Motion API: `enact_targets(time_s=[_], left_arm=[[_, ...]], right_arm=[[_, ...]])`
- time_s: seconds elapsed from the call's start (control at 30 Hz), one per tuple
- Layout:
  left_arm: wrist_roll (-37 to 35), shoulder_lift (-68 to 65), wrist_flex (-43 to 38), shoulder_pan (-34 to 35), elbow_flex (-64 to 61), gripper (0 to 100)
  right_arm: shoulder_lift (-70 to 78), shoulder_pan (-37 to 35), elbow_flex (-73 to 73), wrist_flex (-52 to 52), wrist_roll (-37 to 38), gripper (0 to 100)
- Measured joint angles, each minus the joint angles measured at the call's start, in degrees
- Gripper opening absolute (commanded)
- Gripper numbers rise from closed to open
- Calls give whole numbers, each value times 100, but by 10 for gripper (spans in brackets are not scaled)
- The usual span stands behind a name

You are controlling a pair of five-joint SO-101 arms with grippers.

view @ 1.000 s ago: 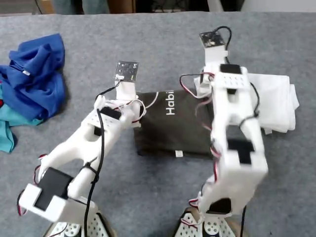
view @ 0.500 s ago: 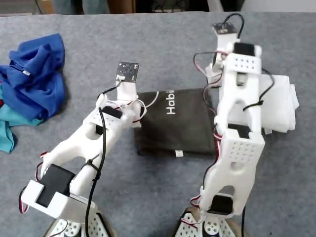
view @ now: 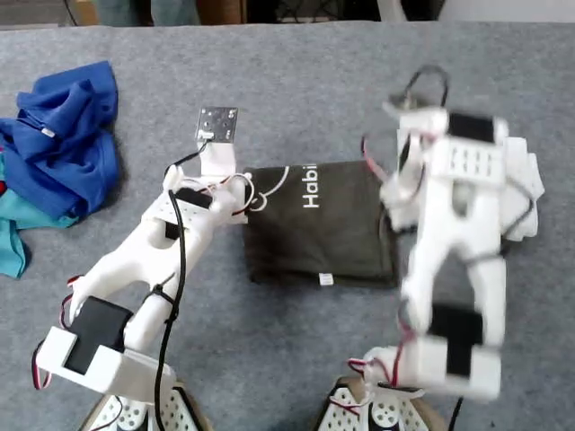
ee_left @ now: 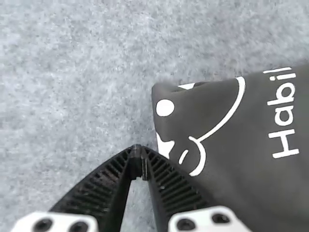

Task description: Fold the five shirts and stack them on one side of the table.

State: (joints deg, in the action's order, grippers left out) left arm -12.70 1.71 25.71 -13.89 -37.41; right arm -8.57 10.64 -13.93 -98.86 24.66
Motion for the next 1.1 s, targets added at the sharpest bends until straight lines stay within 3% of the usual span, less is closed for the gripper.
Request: enact_targets(time_s=[0.17, 0.33, 0.43, 0.63, 0.9, 0.97, 1.1], left_arm=[[0, 0, 0, 18, 18, 29], [0, 0, 0, 26, 44, 29], [0, 0, 0, 26, 62, 29], [0, 0, 0, 53, 62, 29], [0, 0, 0, 352, 62, 29], [0, 0, 0, 352, 62, 29], [0, 0, 0, 352, 62, 29]], right_arm=[[-1248, 9, -1829, 536, -378, 77], [-1380, -149, -2356, 967, -2154, 347], [-1213, -404, -2356, 1073, -3191, 404], [-352, -888, -2365, 2075, -4273, 403], [1099, -941, -2356, 3763, -4607, 391], [1336, -941, -2242, 3833, -4607, 331], [1495, -914, -2224, 3842, -4607, 119]])
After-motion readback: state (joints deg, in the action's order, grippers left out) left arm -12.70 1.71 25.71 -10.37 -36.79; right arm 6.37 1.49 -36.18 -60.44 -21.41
